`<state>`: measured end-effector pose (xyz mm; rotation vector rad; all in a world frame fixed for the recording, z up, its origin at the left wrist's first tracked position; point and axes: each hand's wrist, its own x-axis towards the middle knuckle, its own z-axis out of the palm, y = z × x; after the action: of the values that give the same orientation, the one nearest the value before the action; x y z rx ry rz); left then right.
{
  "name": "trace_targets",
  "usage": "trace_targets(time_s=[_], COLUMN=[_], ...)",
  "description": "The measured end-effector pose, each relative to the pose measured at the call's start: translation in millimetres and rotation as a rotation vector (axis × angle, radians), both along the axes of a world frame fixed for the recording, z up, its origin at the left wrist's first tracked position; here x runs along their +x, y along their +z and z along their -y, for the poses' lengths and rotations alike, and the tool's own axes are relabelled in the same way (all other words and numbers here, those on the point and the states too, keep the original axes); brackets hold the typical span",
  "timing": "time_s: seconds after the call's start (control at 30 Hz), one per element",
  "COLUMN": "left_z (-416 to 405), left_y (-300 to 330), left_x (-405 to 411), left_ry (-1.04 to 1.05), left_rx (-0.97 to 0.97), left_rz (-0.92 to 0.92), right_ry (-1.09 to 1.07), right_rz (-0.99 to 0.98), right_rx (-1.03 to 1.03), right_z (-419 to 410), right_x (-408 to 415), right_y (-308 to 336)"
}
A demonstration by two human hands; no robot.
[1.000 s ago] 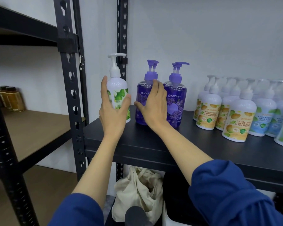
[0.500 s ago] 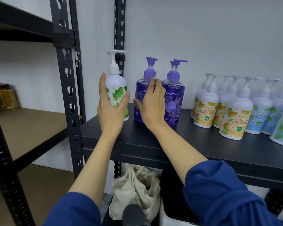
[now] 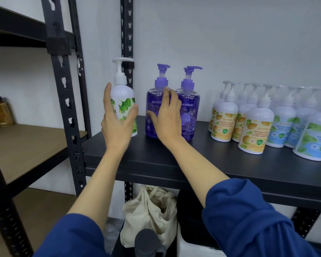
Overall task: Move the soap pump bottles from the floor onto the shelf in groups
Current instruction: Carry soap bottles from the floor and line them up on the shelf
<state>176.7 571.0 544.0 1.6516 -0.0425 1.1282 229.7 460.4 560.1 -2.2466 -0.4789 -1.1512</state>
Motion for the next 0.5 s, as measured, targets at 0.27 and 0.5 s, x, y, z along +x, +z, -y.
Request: trace_targets(time_s=[0.27,0.5], left_z=[37.5,152.3], left_y=[7.6,5.5], left_x=[-14.5,-19.0], left_ry=[-0.072,-0.282], left_rx=[0.016,-0.034], left_rz=[-0.03,0.057], right_ry=[-0.018,-0.322], right_rz=[0.145,0.167], right_rx=[-0.103,0.015], right_z=[90.1,237.3], right_x=[-35.8,-64.5], right_y=[-11.2,-18.4])
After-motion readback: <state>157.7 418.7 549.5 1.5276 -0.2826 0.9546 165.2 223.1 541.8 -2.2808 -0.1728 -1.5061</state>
